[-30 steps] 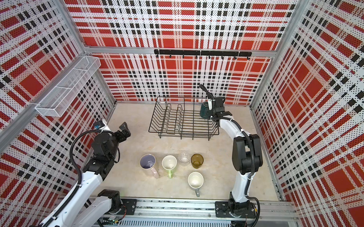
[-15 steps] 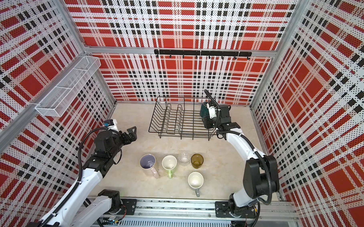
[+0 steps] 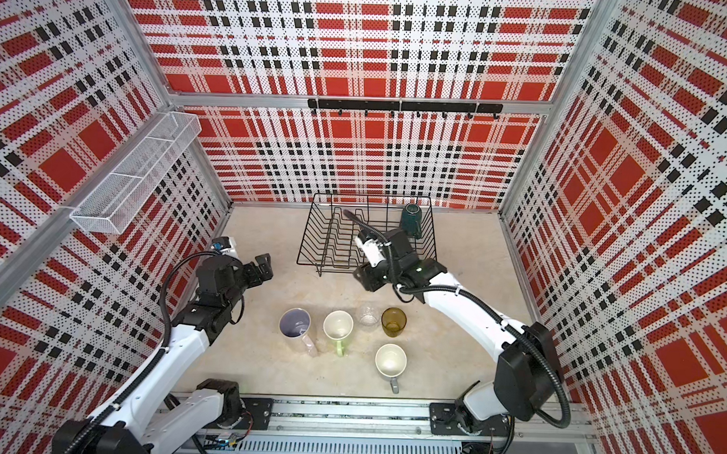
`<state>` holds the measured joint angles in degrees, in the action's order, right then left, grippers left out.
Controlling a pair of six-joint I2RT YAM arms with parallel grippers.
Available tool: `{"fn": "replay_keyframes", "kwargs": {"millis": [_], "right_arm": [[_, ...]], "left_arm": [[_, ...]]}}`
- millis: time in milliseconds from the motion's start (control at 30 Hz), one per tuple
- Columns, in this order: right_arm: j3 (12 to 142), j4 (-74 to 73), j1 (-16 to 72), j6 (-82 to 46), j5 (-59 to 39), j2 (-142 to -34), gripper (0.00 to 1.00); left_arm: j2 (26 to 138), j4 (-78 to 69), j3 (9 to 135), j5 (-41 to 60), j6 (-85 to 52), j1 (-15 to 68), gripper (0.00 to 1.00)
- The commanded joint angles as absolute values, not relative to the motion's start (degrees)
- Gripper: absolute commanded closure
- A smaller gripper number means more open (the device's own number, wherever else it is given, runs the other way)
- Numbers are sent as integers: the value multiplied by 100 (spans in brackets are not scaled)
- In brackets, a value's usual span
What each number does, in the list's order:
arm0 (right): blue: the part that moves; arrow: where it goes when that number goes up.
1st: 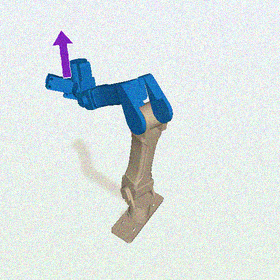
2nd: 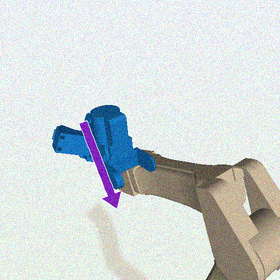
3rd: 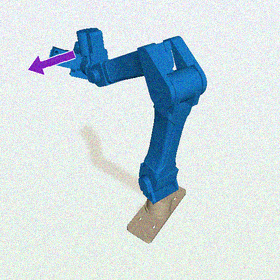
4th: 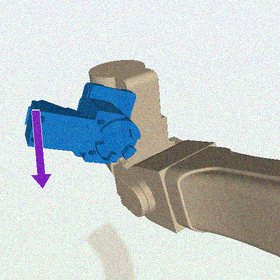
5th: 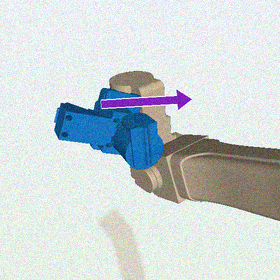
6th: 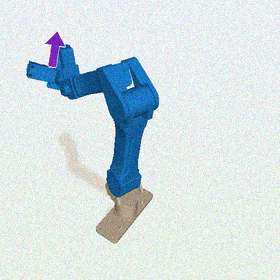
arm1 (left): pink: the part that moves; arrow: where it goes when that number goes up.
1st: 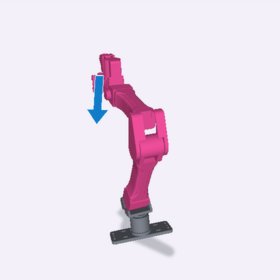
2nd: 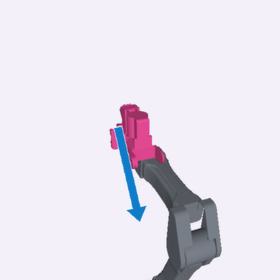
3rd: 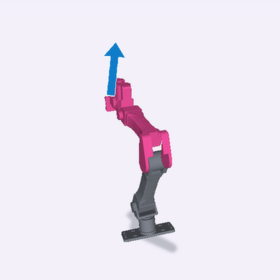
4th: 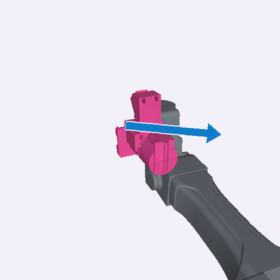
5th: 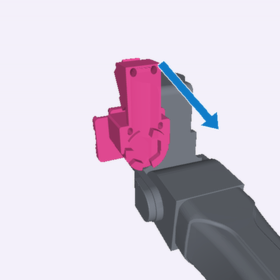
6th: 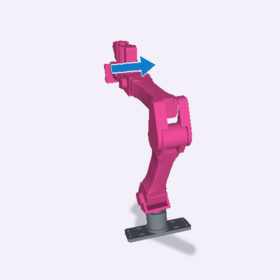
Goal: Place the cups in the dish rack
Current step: 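Move the right gripper over the lavender-inside mug on the table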
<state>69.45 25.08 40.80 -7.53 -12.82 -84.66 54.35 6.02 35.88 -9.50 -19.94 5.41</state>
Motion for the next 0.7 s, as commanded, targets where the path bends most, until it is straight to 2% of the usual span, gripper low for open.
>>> {"fn": "replay_keyframes", "kwargs": {"millis": [0,100,200,367,667], "right_arm": [[7177,2415,4684,-904,-1239,-8610,46],[7261,2457,5181,-934,-1301,-8787,46],[7423,2865,5741,-467,-944,-9023,45],[7475,2868,6069,-428,-1733,-9306,45],[8127,3736,6663,-304,-900,-10083,42]], "left_arm": [[5551,508,3538,-1441,-2248,444,2],[5723,626,3602,-1608,-2449,362,2],[5850,715,3664,-1775,-2622,231,2],[5992,809,3735,-1957,-2958,20,2],[6035,791,3841,-1855,-3037,-86,2]]}}
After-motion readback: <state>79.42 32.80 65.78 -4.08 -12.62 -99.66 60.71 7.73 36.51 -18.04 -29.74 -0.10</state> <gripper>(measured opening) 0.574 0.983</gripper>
